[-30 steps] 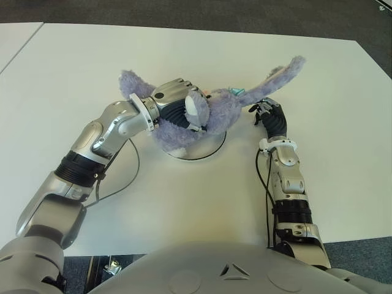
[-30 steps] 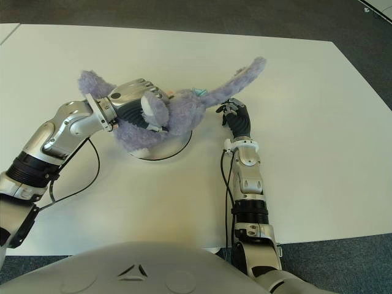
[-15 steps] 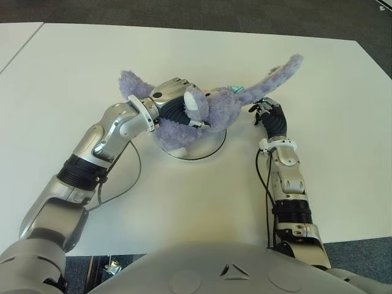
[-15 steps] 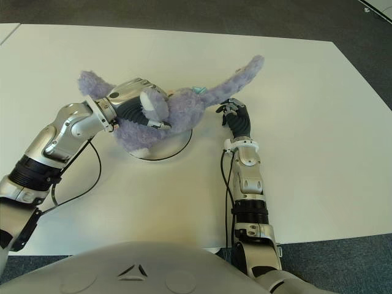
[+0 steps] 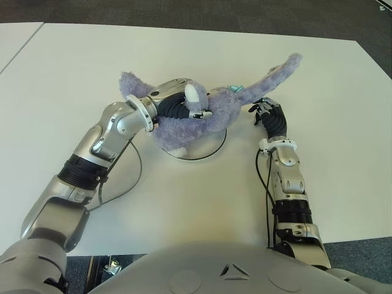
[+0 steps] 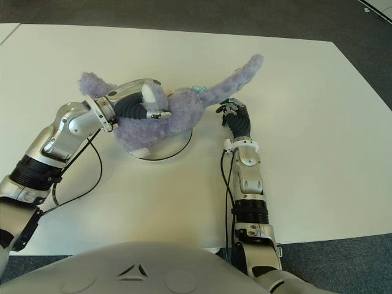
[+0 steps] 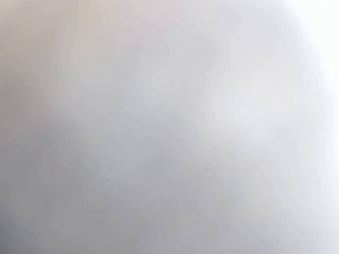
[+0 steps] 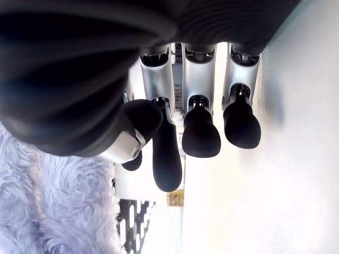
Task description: Put the doll into the plate.
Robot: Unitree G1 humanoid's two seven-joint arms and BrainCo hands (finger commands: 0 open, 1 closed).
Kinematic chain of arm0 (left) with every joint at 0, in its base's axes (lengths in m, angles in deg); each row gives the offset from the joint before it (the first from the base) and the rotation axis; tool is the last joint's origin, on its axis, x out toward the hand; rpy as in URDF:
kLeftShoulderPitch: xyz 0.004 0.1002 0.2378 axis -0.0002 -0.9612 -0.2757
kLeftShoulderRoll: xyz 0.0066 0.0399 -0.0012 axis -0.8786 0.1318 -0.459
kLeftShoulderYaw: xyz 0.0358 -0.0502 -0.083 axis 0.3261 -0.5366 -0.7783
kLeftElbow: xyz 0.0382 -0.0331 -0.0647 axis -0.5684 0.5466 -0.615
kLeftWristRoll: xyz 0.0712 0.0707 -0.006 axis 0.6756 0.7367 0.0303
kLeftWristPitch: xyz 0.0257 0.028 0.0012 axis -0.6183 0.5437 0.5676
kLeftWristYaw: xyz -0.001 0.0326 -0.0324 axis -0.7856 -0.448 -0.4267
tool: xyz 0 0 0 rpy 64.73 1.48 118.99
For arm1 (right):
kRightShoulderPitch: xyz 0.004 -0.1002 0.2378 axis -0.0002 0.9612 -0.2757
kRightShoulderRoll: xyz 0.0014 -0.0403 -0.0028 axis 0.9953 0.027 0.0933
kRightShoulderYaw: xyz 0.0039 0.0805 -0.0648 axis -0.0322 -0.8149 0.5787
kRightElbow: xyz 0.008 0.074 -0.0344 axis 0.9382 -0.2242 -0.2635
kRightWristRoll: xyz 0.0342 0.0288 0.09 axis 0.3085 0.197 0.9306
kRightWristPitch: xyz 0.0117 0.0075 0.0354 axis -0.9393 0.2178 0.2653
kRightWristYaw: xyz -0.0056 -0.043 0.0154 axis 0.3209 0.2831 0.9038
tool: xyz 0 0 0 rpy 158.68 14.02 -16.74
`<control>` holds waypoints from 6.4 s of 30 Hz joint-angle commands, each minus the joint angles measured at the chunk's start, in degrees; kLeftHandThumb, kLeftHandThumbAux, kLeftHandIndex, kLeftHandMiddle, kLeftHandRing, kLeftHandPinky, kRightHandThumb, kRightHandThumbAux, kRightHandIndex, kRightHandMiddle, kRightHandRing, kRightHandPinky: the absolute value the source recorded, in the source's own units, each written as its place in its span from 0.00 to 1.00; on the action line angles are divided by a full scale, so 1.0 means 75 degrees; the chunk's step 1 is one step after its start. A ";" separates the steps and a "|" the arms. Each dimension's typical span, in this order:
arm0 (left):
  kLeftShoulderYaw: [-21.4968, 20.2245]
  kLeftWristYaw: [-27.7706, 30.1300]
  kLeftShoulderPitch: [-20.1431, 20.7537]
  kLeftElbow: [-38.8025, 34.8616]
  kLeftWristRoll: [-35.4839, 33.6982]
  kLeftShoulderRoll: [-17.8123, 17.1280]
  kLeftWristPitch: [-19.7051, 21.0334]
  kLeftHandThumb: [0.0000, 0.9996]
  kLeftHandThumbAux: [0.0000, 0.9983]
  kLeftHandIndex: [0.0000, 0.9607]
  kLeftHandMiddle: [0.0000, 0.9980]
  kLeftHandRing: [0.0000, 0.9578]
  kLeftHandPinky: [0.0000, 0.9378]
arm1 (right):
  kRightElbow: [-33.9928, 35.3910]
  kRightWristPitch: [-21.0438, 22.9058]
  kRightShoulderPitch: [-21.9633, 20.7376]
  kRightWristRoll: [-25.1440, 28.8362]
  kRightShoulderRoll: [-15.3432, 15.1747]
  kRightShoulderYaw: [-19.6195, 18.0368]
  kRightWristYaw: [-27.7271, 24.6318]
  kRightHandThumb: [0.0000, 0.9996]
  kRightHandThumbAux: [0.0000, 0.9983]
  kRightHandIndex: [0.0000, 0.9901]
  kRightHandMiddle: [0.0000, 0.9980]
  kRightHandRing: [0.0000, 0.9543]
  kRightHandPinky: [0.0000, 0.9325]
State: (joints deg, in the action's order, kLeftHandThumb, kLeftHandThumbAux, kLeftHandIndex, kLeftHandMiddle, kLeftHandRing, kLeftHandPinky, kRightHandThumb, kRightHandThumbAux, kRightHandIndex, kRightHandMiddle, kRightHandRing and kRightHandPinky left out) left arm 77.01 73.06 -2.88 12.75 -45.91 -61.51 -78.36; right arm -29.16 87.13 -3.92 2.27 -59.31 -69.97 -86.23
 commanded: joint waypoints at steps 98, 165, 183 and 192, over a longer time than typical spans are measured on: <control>-0.0702 -0.3599 -0.1075 0.0290 0.1022 0.1353 -0.0981 0.47 0.05 0.00 0.00 0.00 0.00 | -0.0137 0.0385 0.0696 -0.0241 -0.0005 0.0179 0.0007 0.85 0.68 0.42 0.54 0.81 0.78; -0.1648 0.1015 -0.1386 -0.2312 0.0174 -0.1489 0.1225 0.51 0.10 0.00 0.00 0.00 0.00 | -0.1175 -0.0469 0.0381 -0.0096 0.0001 0.0125 -0.0143 0.85 0.67 0.43 0.55 0.79 0.80; -0.1993 0.0917 -0.1671 -0.2541 0.0011 -0.1466 0.1389 0.48 0.10 0.00 0.00 0.00 0.00 | -0.1485 -0.0758 0.0318 -0.0097 -0.0025 0.0118 -0.0212 0.85 0.67 0.43 0.55 0.79 0.79; -0.2112 0.0778 -0.1692 -0.2253 -0.0514 -0.1271 0.1018 0.45 0.09 0.00 0.00 0.00 0.00 | -0.1602 -0.0828 0.0299 -0.0019 -0.0005 0.0070 -0.0261 0.85 0.67 0.43 0.54 0.79 0.79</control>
State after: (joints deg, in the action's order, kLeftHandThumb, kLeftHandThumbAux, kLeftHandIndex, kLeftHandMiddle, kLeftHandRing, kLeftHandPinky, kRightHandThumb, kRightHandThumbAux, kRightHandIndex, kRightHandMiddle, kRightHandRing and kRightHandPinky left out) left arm 61.47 79.70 -14.51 -5.54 -47.69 -71.77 -69.76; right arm -36.47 79.42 -6.45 1.65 -60.46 -69.34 -87.96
